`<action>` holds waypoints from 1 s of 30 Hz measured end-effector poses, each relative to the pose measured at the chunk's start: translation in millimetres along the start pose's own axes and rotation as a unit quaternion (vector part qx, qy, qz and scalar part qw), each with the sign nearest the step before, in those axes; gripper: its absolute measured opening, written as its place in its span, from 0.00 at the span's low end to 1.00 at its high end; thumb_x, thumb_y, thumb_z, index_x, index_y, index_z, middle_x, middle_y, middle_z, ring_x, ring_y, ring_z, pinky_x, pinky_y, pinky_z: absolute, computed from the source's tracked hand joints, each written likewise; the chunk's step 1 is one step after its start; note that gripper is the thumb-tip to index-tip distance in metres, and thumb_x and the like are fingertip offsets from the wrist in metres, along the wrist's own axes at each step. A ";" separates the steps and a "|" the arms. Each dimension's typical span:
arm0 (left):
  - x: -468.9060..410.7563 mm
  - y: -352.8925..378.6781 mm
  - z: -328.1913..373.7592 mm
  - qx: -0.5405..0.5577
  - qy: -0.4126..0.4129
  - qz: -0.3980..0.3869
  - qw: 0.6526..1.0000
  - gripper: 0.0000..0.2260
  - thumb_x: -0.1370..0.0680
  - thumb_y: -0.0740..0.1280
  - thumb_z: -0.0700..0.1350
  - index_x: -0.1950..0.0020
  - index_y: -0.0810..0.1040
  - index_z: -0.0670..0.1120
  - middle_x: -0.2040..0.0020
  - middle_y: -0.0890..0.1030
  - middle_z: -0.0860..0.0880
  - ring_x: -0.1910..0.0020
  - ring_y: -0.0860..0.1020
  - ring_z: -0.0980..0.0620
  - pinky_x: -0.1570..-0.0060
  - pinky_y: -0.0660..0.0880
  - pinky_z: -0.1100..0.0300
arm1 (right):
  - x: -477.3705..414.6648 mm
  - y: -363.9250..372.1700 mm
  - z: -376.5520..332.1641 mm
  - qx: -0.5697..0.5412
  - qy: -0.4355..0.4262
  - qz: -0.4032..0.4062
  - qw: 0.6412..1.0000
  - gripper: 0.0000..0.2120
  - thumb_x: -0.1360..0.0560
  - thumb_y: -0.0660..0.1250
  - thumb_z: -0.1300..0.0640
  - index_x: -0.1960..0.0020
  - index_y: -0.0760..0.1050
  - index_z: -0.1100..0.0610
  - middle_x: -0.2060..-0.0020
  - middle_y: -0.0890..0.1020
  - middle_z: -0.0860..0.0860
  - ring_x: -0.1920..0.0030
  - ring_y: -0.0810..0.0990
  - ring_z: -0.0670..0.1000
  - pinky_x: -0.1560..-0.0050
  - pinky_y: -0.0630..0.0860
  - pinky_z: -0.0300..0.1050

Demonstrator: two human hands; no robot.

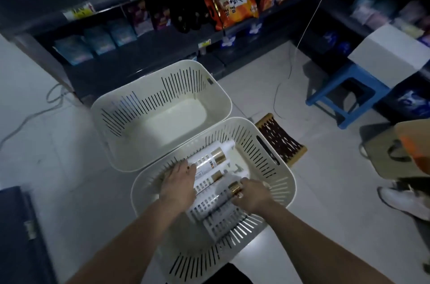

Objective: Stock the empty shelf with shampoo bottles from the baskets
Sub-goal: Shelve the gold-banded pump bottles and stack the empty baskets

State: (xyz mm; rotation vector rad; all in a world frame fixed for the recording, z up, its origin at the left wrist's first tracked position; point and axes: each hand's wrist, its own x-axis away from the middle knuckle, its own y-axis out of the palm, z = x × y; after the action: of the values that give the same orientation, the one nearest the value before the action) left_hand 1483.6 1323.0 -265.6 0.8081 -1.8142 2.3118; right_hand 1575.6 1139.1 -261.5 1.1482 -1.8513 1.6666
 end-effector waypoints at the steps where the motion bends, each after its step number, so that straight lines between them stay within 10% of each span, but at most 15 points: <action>1: -7.2 3.0 -0.5 0.002 0.000 -0.005 1.000 0.34 0.25 0.69 0.49 0.24 0.56 0.46 0.26 0.61 0.44 0.27 0.60 0.45 0.28 0.62 0.51 | -5.9 -0.2 1.5 -0.038 0.014 -0.007 0.999 0.21 0.24 0.69 0.48 0.36 0.72 0.57 0.44 0.80 0.52 0.42 0.78 0.54 0.43 0.74 0.45; 4: -29.7 16.5 -0.7 0.015 -0.015 -0.025 0.999 0.37 0.25 0.68 0.49 0.22 0.50 0.45 0.24 0.58 0.43 0.25 0.58 0.44 0.28 0.61 0.50 | -26.1 2.1 4.2 -0.186 0.075 -0.032 0.979 0.25 0.23 0.69 0.51 0.31 0.67 0.61 0.40 0.75 0.55 0.45 0.72 0.52 0.56 0.68 0.39; 7: -44.8 23.8 3.4 -0.022 -0.033 -0.001 0.999 0.37 0.24 0.65 0.53 0.22 0.49 0.44 0.28 0.63 0.42 0.30 0.63 0.43 0.32 0.64 0.50 | -44.5 7.8 0.2 -0.358 0.139 -0.036 0.923 0.29 0.23 0.69 0.53 0.28 0.63 0.62 0.34 0.71 0.59 0.40 0.74 0.57 0.47 0.71 0.45; 13: -54.4 33.5 6.2 -0.035 -0.048 0.015 0.998 0.38 0.27 0.66 0.62 0.26 0.57 0.43 0.35 0.67 0.43 0.38 0.68 0.45 0.38 0.67 0.52 | -82.0 28.2 -9.5 -0.543 0.194 -0.028 0.817 0.08 0.26 0.73 0.60 0.56 0.73 0.60 0.62 0.80 0.57 0.62 0.80 0.55 0.47 0.81 0.56; 19: -47.7 41.5 -4.1 0.190 -0.095 -0.024 0.977 0.31 0.32 0.70 0.65 0.40 0.66 0.48 0.48 0.75 0.49 0.53 0.78 0.50 0.58 0.79 0.55 | -97.8 43.6 -17.1 -0.491 0.222 -0.028 0.842 0.08 0.29 0.75 0.60 0.59 0.76 0.60 0.65 0.80 0.54 0.64 0.80 0.52 0.59 0.79 0.47; 25: -35.0 57.2 -8.2 0.247 -0.105 -0.094 0.959 0.33 0.32 0.71 0.63 0.35 0.64 0.48 0.44 0.76 0.49 0.50 0.79 0.50 0.54 0.78 0.53 | -100.0 67.2 -42.8 -0.369 0.217 -0.002 0.904 0.22 0.19 0.55 0.48 0.33 0.70 0.62 0.46 0.79 0.60 0.49 0.80 0.59 0.51 0.78 0.49; 30: -35.9 49.5 -36.0 0.345 -0.121 -0.182 0.913 0.28 0.34 0.77 0.55 0.42 0.67 0.51 0.48 0.78 0.54 0.52 0.78 0.56 0.60 0.76 0.60 | -108.8 79.6 -47.6 -0.453 0.234 -0.037 0.859 0.23 0.22 0.64 0.54 0.32 0.65 0.63 0.45 0.76 0.58 0.48 0.77 0.58 0.52 0.79 0.49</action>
State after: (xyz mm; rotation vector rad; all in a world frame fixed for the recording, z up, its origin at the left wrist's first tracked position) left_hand 1482.8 1350.8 -331.0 1.4234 -0.7433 2.6600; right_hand 1566.4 1214.1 -382.9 0.3525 -1.8515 0.7183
